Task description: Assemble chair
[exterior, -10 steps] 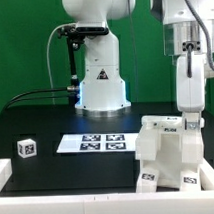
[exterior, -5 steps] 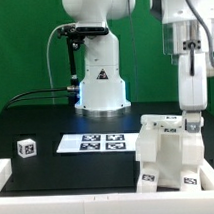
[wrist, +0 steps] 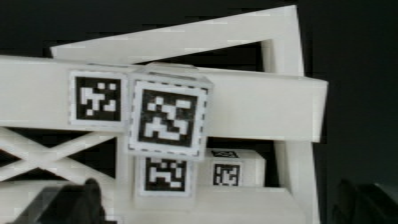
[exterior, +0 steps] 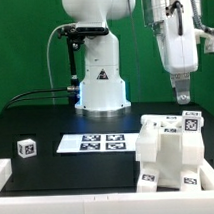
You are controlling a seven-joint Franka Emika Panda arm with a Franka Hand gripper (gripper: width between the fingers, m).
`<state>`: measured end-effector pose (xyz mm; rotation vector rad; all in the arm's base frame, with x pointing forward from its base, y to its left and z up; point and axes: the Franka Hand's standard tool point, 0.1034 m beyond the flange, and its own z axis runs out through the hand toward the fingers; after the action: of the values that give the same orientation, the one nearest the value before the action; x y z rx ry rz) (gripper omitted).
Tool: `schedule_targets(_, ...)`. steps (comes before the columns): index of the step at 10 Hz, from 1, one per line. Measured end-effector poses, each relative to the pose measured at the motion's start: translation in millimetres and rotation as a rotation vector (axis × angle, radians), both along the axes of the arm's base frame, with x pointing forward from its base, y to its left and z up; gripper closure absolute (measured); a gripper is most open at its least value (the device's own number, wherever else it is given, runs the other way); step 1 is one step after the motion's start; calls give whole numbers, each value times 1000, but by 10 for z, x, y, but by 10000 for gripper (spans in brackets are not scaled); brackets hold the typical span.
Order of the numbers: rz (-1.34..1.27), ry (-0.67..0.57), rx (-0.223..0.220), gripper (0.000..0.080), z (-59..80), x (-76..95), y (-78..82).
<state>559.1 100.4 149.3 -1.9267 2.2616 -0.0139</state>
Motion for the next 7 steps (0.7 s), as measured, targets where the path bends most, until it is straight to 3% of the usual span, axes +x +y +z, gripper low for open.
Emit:
schedule_targets(3, 60, -5, -8, 150, -9, -2, -27)
schedule_targets(5, 263, -31, -30, 150, 29, -42, -284)
schedule_targets(7, 515, -35, -44, 150, -6, -221, -709)
